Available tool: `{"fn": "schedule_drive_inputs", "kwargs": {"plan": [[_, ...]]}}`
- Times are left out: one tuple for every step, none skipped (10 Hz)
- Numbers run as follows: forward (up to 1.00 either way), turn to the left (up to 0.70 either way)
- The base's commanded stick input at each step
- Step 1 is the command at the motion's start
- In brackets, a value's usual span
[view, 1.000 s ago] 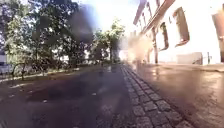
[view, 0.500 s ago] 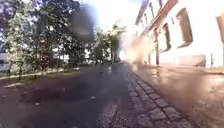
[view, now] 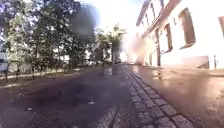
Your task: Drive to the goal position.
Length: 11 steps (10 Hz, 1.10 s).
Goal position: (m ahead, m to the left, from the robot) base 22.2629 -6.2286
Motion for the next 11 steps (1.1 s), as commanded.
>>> {"fn": "schedule_drive_inputs", "kwargs": {"plan": [[0.5, -0.44], [0.5, -0.48], [0.5, -0.5], [0.5, -0.5], [0.5, 0.0], [0.5, 0.0], [0.5, 0.0], [0.5, 0.0], [0.5, 0.0], [0.5, 0.0], [0.5, 0.0]]}}
